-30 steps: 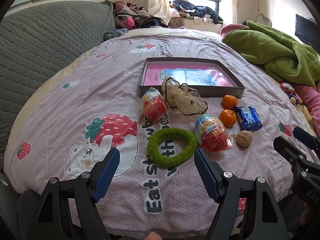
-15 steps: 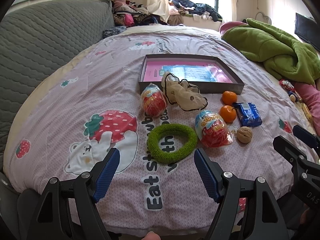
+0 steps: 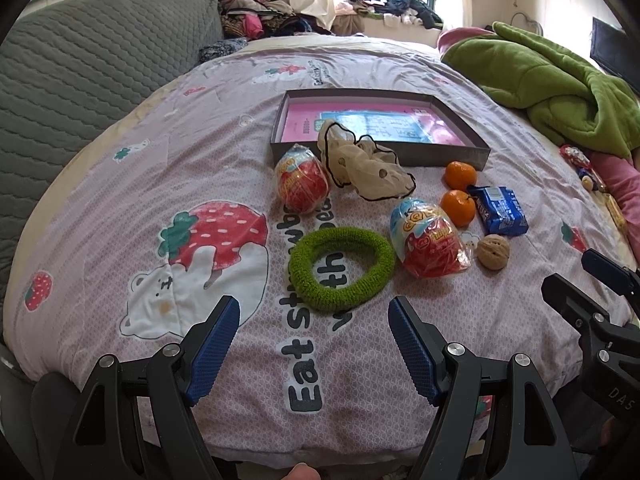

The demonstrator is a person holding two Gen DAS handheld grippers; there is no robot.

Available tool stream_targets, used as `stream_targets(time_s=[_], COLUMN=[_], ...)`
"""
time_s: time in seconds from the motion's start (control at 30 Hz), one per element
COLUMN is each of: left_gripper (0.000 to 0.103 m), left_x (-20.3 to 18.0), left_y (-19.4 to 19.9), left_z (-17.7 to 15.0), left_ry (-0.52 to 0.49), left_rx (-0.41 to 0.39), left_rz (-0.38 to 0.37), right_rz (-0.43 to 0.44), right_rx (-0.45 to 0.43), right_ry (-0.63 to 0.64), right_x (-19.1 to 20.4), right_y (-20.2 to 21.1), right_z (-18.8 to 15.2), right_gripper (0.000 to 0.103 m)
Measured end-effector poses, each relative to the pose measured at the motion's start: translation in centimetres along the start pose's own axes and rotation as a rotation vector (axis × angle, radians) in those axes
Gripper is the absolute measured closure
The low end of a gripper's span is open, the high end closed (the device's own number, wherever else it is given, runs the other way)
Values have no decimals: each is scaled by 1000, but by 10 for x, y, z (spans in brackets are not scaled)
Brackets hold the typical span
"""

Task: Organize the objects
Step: 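Move left tool toward the green fuzzy ring while right tool approaches the walnut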

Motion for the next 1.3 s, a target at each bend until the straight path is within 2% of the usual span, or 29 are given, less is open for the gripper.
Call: stream_targets(time_s=[0.27, 1.3], left_gripper=[25, 25], left_x=[2, 23], left_y=[-14, -59], left_z=[-3, 12], left_ry=[11, 66], left_rx=[38, 37], left_rz=[0, 3], right_rz=[8, 21], right_rx=[24, 55], right_ry=[-17, -50], right_x=[-4, -20], right_y=[-8, -62], right_z=[-4, -5], right_gripper=[30, 30])
Point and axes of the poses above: each gripper's, at about its wrist camera, not at the fingertips, and y roughly against the way its jaws point, x to its left, z to its top, the point moved 4 cm from there along -y, roughly the way its jaws point, and after that the axes turned 5 degrees about z, right-handed, at the moved point
